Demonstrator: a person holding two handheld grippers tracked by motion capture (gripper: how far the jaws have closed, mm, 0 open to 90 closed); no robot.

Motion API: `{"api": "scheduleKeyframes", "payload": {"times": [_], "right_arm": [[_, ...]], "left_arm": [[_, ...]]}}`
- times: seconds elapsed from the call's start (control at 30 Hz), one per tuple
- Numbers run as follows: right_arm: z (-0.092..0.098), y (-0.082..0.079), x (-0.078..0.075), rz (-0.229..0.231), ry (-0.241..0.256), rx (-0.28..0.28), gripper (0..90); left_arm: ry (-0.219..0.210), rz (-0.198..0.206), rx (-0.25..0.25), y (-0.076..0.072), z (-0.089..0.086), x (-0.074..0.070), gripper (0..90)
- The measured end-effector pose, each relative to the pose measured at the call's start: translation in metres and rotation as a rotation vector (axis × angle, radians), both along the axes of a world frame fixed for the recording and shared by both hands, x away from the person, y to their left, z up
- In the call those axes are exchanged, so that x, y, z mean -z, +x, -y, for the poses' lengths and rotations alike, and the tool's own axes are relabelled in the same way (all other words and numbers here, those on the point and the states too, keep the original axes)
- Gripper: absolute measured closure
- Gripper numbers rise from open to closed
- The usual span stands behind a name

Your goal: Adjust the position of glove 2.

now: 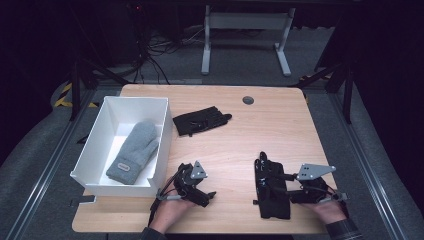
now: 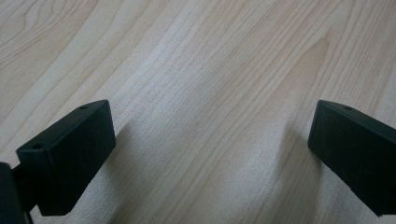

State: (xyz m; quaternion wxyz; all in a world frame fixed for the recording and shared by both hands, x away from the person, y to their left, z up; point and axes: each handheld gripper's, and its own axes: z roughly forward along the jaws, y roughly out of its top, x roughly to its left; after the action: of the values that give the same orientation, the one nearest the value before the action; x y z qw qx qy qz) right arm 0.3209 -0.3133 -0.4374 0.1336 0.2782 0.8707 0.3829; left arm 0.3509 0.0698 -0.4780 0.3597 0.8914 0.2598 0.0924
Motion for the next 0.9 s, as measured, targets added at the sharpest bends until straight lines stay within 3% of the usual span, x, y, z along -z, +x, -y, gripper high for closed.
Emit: {"api": "scheduleKeyframes", "payload": {"times": [0.13, 0.3, 0.33, 0.53, 0.73, 0.8, 0.9], "right_arm": [[0.023, 0.013, 0.008, -0.006, 0.002, 0.112, 33.2], [0.042, 0.019, 0.015, 0.0, -0.001, 0.191, 23.4], [0.049, 0.021, 0.019, 0.002, -0.007, 0.228, 19.1], [0.066, 0.023, 0.028, -0.013, -0.009, 0.278, 15.5], [0.067, 0.023, 0.031, -0.003, -0.012, 0.285, 13.4], [0.067, 0.023, 0.031, -0.004, -0.013, 0.286, 13.2], [0.067, 0.023, 0.031, -0.005, -0.013, 0.289, 13.2]], "left_arm": [[0.004, 0.001, -0.005, 0.0, 0.0, 0.0, 0.6], [0.007, -0.001, -0.009, 0.0, 0.0, 0.0, 0.2], [0.007, 0.0, -0.008, 0.0, 0.001, 0.0, 0.2], [0.007, -0.002, -0.008, 0.0, 0.001, 0.0, 0.1], [0.007, -0.008, -0.008, 0.001, 0.002, -0.001, 0.3], [0.028, -0.012, -0.01, 0.003, 0.004, -0.003, 0.5], [0.017, -0.028, -0.028, 0.009, 0.005, -0.006, 4.3]]}}
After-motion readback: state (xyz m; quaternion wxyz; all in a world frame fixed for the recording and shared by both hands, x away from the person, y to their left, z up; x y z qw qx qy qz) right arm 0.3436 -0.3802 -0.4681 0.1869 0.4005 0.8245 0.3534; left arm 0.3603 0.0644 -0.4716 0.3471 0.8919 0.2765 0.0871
